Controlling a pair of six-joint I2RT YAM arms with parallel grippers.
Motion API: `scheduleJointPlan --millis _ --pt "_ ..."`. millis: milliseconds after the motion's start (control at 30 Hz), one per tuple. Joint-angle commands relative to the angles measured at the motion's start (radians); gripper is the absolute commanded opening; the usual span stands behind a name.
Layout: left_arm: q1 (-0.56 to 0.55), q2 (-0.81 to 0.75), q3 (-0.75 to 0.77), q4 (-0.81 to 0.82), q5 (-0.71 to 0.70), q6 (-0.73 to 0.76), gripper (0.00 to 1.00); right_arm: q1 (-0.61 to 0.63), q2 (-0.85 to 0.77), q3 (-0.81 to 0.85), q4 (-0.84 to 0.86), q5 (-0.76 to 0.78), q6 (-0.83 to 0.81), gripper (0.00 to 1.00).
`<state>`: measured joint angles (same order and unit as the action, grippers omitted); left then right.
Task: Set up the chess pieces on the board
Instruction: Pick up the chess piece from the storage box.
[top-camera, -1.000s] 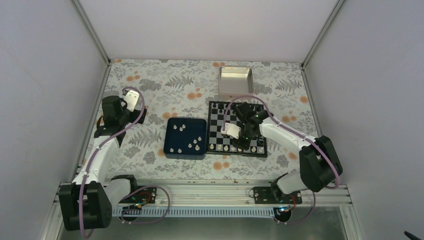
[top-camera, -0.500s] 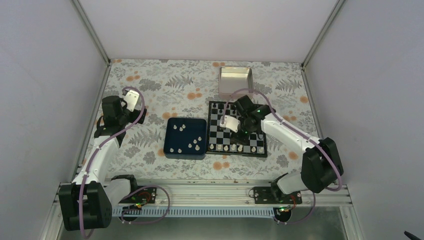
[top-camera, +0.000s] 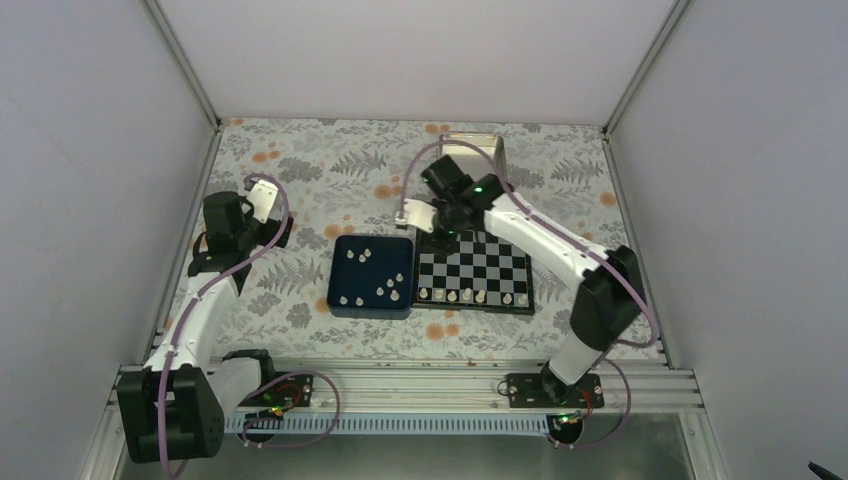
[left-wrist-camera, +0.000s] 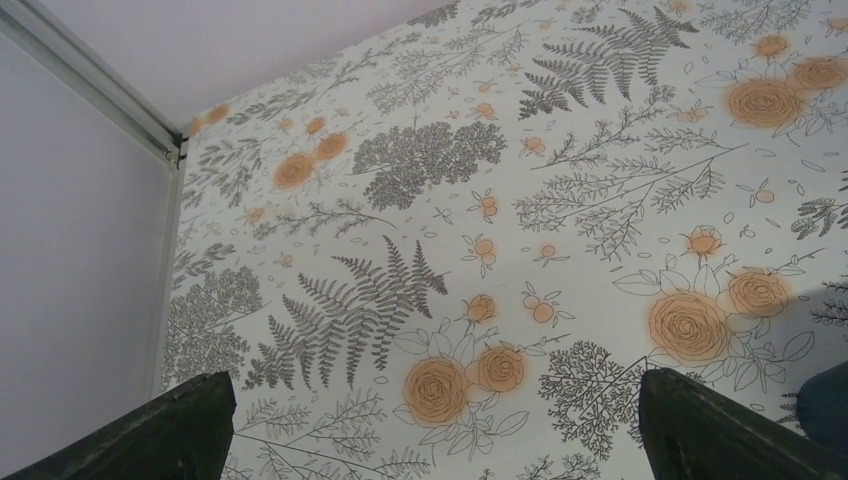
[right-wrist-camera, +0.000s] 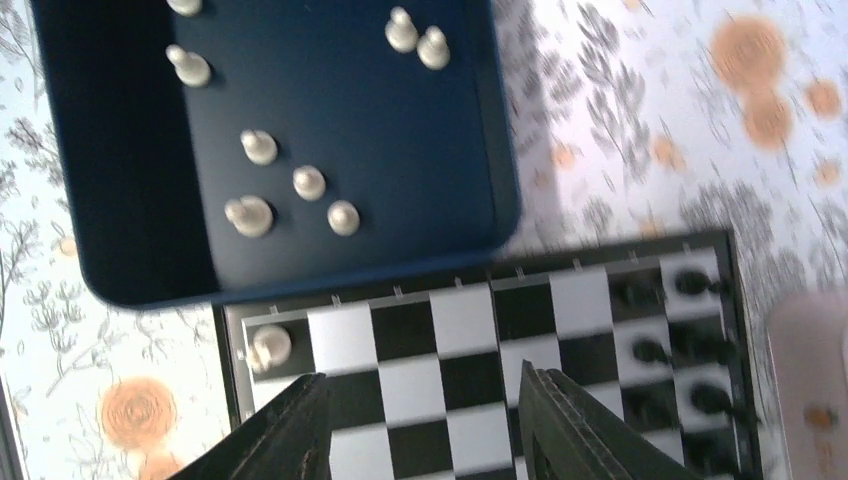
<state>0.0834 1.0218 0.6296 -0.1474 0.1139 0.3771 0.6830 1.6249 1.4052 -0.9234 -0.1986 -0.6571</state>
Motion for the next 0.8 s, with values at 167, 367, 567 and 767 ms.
scheduleJointPlan --millis 167,367,567,767 --pt "0.011 -0.018 -0.008 0.015 0.008 -0.01 1.0 0.157 0.276 0.223 -0.057 0.062 -0.006 0.5" --pt "0.013 -0.019 -0.009 0.017 0.005 -0.012 1.0 0.172 0.444 0.356 -0.113 0.082 -0.027 0.48" --pt "0.016 -0.02 -0.011 0.019 0.007 -0.013 1.0 0.18 0.515 0.419 -0.075 0.078 -0.027 0.45" --pt "0.016 -0.023 -0.011 0.019 0.015 -0.014 1.0 0.196 0.54 0.444 -0.006 0.044 -0.029 0.45"
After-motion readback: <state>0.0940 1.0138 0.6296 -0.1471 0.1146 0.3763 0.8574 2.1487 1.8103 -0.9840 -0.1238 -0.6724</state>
